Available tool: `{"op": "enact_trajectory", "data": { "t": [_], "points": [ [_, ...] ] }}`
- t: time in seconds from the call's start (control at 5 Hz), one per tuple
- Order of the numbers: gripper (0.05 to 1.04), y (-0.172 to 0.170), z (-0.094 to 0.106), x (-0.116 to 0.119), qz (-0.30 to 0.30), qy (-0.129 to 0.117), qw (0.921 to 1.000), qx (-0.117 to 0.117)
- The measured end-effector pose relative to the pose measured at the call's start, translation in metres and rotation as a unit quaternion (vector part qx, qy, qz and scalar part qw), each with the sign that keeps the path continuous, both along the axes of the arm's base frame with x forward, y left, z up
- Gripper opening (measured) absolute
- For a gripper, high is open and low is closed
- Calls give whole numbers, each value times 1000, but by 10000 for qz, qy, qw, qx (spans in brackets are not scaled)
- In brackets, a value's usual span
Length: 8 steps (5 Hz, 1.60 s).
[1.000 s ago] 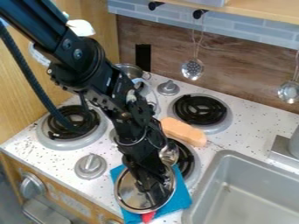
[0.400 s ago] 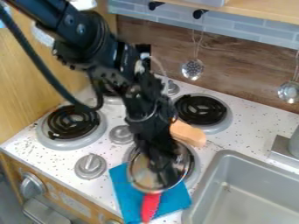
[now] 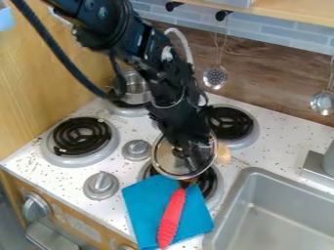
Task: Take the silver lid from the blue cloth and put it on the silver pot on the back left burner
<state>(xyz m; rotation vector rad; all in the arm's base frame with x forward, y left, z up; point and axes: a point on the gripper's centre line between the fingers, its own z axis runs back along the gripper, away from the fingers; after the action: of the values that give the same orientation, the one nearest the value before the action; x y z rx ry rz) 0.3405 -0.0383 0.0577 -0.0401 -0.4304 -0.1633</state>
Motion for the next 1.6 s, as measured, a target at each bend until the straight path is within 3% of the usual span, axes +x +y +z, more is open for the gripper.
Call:
{"op": "enact_trajectory", "data": {
  "t": [0.2,0.6,1.0,1.6],
  "points": [
    [317,12,4,13,522,-302,9981,-102],
    [317,42,1,30,2254,-543,9727,-69],
    [317,61,10,50,2845,-838,9547,-245],
    [317,116,2,71,3500,-935,9320,-86]
  ]
}}
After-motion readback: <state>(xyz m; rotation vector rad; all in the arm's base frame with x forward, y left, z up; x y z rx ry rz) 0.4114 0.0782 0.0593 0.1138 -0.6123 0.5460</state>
